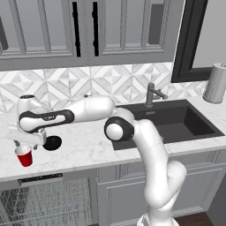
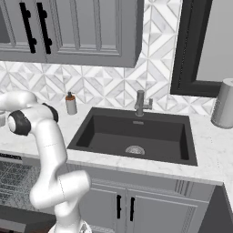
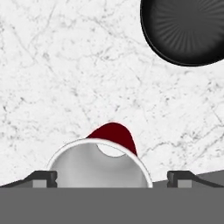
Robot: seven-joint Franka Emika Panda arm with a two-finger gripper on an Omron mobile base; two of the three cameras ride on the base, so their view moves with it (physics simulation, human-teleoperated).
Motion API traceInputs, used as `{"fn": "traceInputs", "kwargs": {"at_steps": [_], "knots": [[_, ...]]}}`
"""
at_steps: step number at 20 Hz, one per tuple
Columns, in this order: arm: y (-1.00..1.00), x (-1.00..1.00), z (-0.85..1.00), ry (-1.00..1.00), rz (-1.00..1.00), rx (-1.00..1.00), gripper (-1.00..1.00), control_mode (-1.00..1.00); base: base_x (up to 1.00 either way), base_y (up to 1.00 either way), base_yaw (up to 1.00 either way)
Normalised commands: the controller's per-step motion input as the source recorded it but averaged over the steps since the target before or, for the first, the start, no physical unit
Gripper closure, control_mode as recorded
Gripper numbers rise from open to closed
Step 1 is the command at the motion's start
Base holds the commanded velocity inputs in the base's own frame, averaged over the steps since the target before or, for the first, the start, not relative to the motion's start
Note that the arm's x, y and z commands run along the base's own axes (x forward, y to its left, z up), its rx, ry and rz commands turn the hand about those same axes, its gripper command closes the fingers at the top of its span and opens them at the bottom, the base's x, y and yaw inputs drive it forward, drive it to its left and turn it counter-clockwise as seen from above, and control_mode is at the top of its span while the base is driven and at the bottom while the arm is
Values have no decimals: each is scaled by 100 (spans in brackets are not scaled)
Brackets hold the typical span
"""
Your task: Pick up the cup and bowl from the counter, place them in the dishwasher, and close the dishwasher door.
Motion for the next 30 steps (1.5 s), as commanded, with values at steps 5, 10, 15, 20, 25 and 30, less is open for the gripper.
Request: {"fn": "traceInputs", "kwargs": {"at_steps": [5, 10, 15, 20, 25, 30], "knots": [[-20, -17, -1, 0, 0, 4, -100, -100, 0, 0, 0], [-53, -17, -5, 0, 0, 8, -100, -100, 0, 0, 0], [-2, -3, -21, -3, 0, 0, -100, -100, 0, 0, 0], [12, 10, -3, -7, 0, 0, -100, -100, 0, 0, 0], [6, 28, 0, 0, 0, 0, -100, -100, 0, 0, 0], [14, 21, 1, 0, 0, 0, -100, -100, 0, 0, 0]]}}
